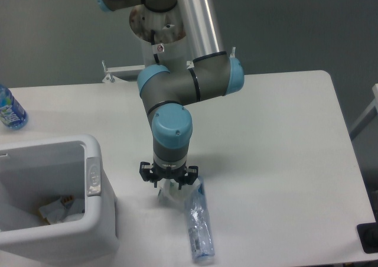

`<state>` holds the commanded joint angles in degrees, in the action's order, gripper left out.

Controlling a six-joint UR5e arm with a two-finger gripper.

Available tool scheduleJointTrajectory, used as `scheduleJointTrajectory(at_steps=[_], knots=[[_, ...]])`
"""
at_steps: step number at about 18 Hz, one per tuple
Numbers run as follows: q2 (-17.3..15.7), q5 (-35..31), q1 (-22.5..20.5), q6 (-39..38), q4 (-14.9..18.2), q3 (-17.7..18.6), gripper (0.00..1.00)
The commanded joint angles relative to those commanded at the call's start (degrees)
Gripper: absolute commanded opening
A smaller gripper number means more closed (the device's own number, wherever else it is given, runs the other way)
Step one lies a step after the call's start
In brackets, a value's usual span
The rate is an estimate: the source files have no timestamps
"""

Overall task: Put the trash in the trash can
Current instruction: 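Close the gripper on the white wrapper and lift it, then carry the wrapper over the white bin and lower it inside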

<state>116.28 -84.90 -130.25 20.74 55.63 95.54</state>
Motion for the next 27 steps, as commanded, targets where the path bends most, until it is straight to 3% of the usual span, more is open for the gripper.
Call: scheduleJointTrajectory(at_steps=[6,9,12,15,17,19,23,27], knots=[[-2.19,0.44,0.0,1.4,0.53,0.7,0.0],[-5.18,1.05,-0.09,5.96,0.88,1.93,0.0],[-8.6,6.4,-1.23,7.03,0.79,0.98,0.0],[-11.69,18.41,-5.61,4.68,0.35,-7.52,0.0],[-11.43,25.55,-8.86,-3.04,0.35,-14.47,0.0],[-10.64,28.47,-10.02,-8.33,0.09,-20.1,0.0],[-10.64,29.53,-9.5,-15.61,-7.1,-22.76,0.0],[-10.81,30.76,-4.33,-19.07,-8.26,-21.98,0.0]])
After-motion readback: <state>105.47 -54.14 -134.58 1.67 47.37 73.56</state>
